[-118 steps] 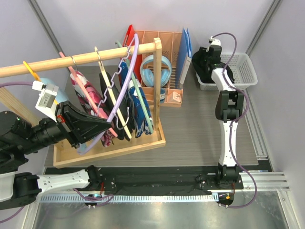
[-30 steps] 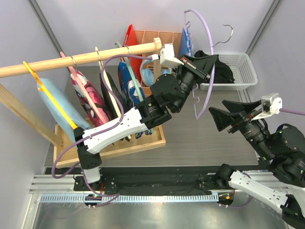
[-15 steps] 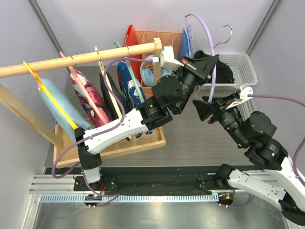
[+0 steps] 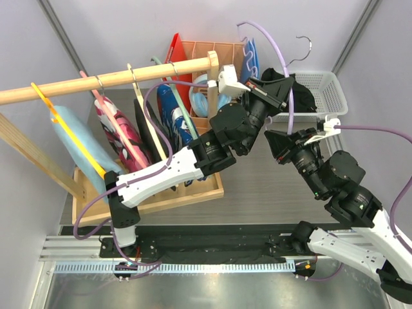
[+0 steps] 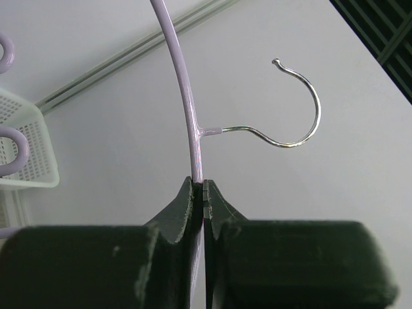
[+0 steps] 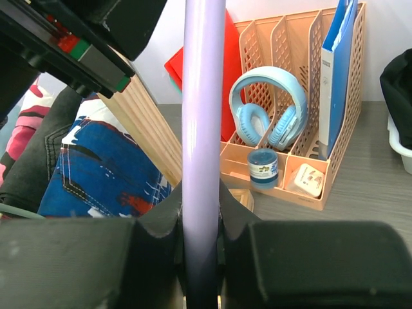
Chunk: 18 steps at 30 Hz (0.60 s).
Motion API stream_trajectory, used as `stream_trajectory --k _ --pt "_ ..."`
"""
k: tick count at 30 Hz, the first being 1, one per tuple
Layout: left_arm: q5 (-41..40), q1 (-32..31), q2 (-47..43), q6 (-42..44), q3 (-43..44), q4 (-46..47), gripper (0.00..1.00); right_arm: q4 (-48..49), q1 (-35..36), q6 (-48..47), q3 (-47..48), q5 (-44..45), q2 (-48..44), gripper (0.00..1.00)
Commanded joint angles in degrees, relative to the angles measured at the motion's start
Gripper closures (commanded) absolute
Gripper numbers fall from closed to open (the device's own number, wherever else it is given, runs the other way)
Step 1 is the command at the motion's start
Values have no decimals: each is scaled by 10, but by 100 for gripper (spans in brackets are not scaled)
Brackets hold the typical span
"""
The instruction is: Remove the trousers from the hanger
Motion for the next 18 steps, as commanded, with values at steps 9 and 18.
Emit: stream_trajectory --k 9,18 --pt "14 -12 -12 31 25 41 36 -67 2 61 37 77 -46 99" --pt "89 -12 -88 -23 -55 3 11 -222 2 73 113 127 -82 99"
